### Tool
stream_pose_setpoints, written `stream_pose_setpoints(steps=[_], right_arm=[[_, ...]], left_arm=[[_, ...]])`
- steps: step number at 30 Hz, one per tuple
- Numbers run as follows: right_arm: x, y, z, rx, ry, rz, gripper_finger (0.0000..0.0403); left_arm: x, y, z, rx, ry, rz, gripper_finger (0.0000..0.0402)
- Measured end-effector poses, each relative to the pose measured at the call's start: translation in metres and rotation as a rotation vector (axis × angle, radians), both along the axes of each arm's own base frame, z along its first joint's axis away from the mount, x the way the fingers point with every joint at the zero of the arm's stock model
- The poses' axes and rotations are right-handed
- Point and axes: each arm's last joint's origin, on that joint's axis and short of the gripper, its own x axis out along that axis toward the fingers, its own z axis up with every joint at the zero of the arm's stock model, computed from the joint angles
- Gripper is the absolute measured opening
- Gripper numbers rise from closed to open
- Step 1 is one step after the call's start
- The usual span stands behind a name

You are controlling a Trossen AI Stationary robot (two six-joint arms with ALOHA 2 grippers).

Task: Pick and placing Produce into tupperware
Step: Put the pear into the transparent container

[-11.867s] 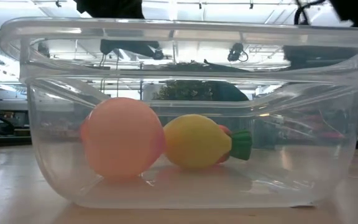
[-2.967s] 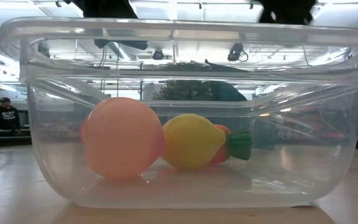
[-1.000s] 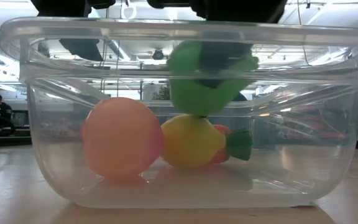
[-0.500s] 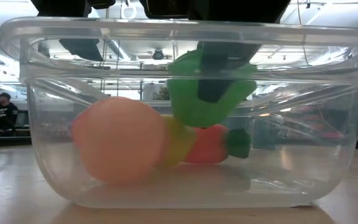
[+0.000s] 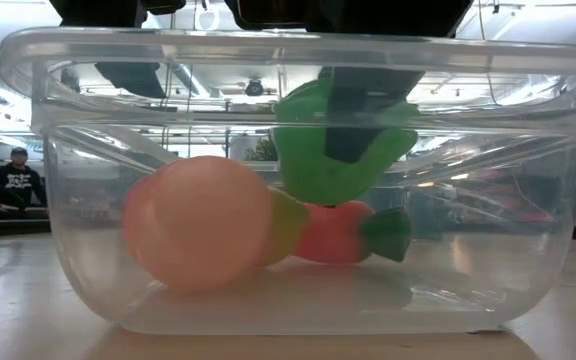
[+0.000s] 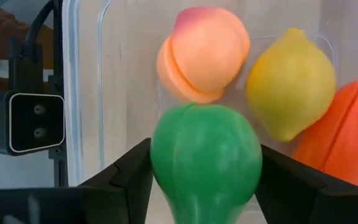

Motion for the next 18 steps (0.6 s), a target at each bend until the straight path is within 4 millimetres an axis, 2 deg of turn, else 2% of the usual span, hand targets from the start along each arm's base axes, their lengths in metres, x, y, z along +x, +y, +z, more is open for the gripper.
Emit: stream_pose_setpoints(steps=[8,18], right_arm=[[-0.005,-0.002,-0.014,0.000,0.031,-0.026,0.0200],[-0.004,-0.002,-0.013,0.007,0.025,-0.029,0.0207]], left_arm=[[0.000,0.000,0.000,0.000,0.000,0.000,0.0113],[0.000,0.000,0.000,0.000,0.000,0.000,0.0112]])
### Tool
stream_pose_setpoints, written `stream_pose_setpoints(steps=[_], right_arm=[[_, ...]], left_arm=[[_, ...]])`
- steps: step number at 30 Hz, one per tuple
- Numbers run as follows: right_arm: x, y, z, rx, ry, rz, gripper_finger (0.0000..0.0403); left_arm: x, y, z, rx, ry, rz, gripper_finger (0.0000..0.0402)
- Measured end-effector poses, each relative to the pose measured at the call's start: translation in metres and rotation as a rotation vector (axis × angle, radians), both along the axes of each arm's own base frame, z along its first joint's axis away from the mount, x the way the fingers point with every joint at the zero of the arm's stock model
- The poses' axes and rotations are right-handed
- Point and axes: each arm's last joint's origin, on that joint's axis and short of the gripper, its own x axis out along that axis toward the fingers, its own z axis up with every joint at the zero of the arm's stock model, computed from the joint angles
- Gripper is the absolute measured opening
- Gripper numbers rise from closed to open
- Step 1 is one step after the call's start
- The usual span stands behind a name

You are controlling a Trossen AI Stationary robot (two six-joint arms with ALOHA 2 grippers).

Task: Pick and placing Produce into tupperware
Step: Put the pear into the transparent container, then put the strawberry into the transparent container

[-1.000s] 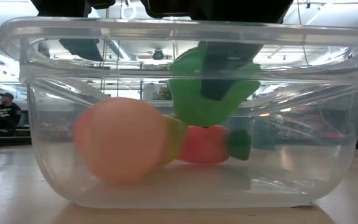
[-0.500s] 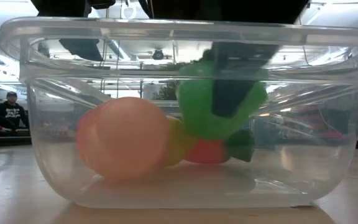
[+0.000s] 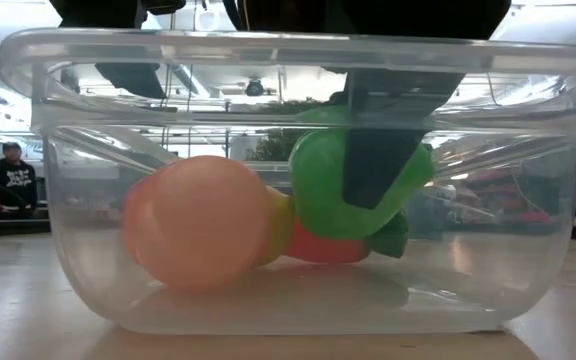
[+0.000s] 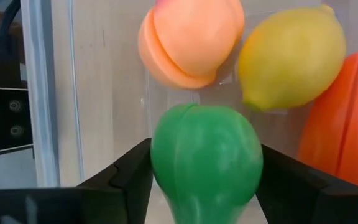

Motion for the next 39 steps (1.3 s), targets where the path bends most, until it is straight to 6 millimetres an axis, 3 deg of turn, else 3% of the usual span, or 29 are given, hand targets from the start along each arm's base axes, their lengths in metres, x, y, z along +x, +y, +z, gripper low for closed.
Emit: stream_pose_setpoints(steps=[15,26,32,39], right_arm=[[0.003,0.001,0.005,0.010,-0.021,0.000,0.0237],[0.005,0.000,0.062,-0.084,0.006,0.066,0.0233],[-0.009,-0.025,0.089,-0.348,0.069,0.013,0.0226],[-0.047,-0.068,0.105,-0.405,0.023,-0.256,0.0217]], left_arm=[[0.000,0.000,0.000,0.001,0.000,0.000,0.0114],[0.000,0.000,0.000,0.001,0.000,0.000,0.0114],[0.000,0.000,0.000,0.001,0.000,0.001,0.0111],[0.000,0.000,0.000,0.003,0.007,0.002,0.0114]])
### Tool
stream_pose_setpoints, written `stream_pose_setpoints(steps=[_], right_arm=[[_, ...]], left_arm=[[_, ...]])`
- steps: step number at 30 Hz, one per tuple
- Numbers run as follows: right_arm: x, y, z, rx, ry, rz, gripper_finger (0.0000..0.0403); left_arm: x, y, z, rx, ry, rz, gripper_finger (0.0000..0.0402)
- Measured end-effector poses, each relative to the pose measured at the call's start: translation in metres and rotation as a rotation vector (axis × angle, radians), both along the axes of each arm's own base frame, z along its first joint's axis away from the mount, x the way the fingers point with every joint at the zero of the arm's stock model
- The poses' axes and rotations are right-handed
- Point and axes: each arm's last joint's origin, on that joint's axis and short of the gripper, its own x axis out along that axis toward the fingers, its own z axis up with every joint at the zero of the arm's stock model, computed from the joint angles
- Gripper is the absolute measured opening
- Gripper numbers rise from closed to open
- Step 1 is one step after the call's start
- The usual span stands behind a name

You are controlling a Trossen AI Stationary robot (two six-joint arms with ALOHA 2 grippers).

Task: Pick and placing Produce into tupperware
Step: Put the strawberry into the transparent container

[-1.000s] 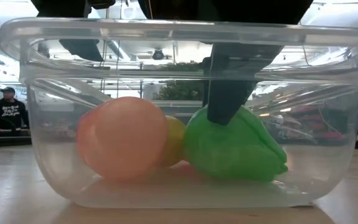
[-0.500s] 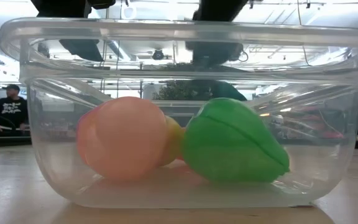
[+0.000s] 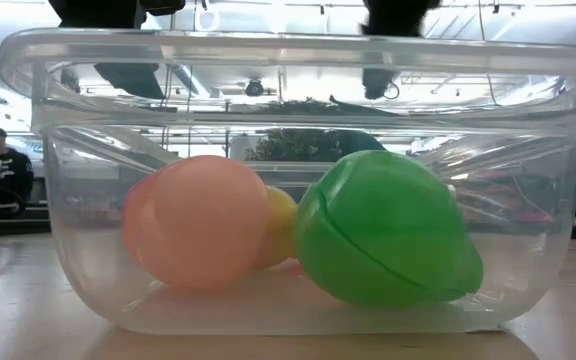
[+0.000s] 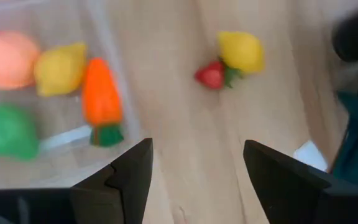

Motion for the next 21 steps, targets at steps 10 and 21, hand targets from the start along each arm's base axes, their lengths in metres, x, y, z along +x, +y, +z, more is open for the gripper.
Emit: stream_pose_setpoints(steps=[10,21], right_arm=[[-0.052,-0.039,-0.046,0.109,-0.261,-0.271,0.0215],[-0.032,-0.055,-0.092,0.095,-0.294,-0.272,0.0217]], left_arm=[[0.000,0.000,0.000,0.000,0.000,0.000,0.0112],[0.000,0.000,0.000,-0.001,0.000,0.001,0.0112]])
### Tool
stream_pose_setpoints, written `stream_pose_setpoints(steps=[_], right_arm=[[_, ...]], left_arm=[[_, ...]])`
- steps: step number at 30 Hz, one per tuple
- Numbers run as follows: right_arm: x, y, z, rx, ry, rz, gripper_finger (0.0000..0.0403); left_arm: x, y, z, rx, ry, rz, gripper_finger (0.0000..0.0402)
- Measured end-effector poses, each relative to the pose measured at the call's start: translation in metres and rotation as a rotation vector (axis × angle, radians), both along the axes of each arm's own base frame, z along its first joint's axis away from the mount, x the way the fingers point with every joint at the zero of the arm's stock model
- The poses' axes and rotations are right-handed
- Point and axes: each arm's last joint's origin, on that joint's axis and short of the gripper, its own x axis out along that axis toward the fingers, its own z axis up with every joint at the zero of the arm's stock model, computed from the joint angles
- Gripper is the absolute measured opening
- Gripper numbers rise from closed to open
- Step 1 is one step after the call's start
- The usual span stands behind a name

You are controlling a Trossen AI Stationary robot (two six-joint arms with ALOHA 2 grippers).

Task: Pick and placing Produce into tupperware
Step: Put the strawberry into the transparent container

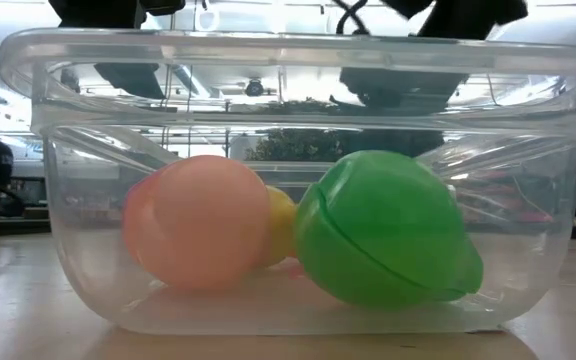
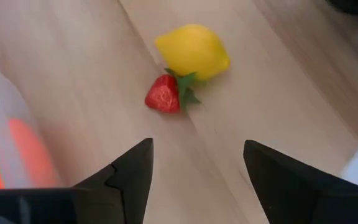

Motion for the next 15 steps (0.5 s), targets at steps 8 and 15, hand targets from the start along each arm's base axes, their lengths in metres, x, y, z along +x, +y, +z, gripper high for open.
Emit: stream_pose_setpoints(steps=[8,15], right_arm=[[0.014,-0.010,-0.013,0.034,-0.037,-0.027,0.0240],[0.019,-0.009,-0.020,0.027,-0.037,-0.019,0.0242]], left_arm=[[0.001,0.002,0.000,0.020,-0.012,0.019,0.0112],[0.001,0.002,0.000,0.033,-0.014,0.020,0.0112]])
